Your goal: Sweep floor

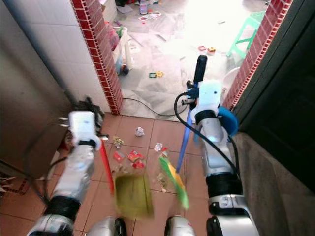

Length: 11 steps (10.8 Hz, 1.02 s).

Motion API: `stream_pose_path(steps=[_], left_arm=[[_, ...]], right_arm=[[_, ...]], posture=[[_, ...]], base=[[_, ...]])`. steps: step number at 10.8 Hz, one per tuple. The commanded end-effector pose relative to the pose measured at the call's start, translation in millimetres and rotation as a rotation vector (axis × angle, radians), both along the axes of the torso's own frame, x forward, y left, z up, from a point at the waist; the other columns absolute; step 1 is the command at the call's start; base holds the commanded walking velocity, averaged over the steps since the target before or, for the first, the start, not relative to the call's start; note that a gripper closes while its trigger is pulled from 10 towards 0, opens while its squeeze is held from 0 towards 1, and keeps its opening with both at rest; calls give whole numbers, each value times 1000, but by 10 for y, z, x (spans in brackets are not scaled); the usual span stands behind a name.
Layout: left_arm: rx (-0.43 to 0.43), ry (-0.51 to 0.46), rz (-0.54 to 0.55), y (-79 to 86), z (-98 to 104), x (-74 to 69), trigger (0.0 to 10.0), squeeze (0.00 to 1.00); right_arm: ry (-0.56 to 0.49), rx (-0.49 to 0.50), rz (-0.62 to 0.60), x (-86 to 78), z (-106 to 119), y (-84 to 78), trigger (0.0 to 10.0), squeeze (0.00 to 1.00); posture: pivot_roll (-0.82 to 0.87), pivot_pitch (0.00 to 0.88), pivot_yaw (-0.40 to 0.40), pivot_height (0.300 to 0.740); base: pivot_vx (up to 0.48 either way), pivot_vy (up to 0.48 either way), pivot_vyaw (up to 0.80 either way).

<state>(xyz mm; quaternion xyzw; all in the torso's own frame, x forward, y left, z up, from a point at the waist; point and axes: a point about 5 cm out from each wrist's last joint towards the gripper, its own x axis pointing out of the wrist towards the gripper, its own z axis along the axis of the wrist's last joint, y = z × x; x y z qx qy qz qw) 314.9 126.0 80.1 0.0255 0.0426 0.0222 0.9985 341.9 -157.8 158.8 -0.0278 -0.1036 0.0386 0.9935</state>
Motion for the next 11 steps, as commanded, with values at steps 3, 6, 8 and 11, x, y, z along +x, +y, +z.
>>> stream_pose_path(steps=[3,6,8,11], left_arm=[[-6,35,-30,-94,-88,91,10000,0],[-33,51,4,-144,-139,152,10000,0],[-79,39,27,-128,-142,176,10000,0],[-83,34,24,-153,-152,185,10000,0]], right_arm=[[-34,-8,-26,6,12,61,10000,0],[63,130,-4,-8,-127,247,10000,0],[143,345,16,11,-138,364,10000,0],[-43,385,199,79,530,498,10000,0]], posture=[[-192,68,64,740],[-202,61,63,740],[-202,60,62,740],[-206,58,59,740]], base=[[0,0,0],[0,0,0],[0,0,0],[0,0,0]])
